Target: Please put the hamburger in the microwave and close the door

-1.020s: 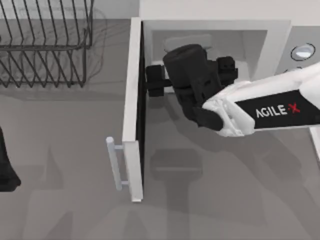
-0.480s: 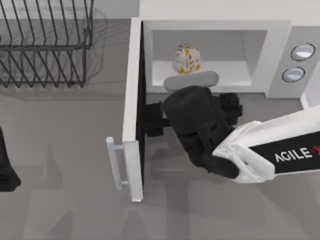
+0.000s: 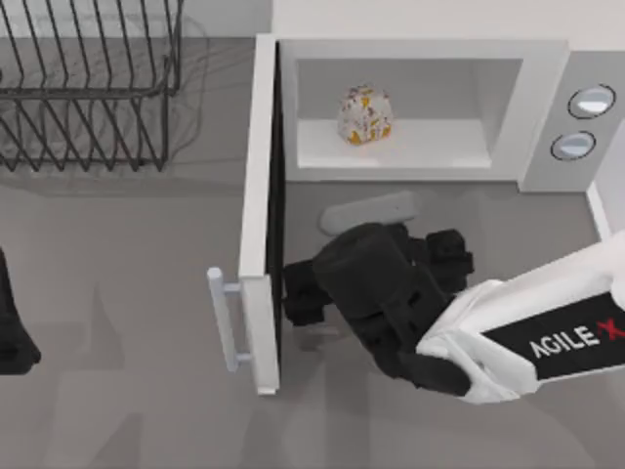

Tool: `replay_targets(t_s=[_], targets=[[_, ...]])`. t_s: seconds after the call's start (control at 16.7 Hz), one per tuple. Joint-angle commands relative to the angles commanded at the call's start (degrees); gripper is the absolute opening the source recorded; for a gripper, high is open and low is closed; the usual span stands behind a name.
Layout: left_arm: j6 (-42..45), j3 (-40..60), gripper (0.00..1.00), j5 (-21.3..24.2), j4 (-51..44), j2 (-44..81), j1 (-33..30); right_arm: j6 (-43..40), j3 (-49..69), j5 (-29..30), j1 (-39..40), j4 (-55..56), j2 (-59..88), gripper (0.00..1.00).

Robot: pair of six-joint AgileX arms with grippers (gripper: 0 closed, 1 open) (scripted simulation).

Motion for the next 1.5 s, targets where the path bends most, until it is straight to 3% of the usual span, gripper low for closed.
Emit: replay_targets(t_s=[0.54, 1.5], targets=[[0.0, 0.0, 1.00, 0.0, 0.0, 0.0, 0.0, -0.1, 3.5, 0.9, -0.6, -1.2, -4.5, 1.00], [0.0, 0.0, 1.00, 0.0, 0.0, 0.0, 0.0, -0.2, 8.4, 0.0, -0.7, -20.9, -13.9, 1.00]])
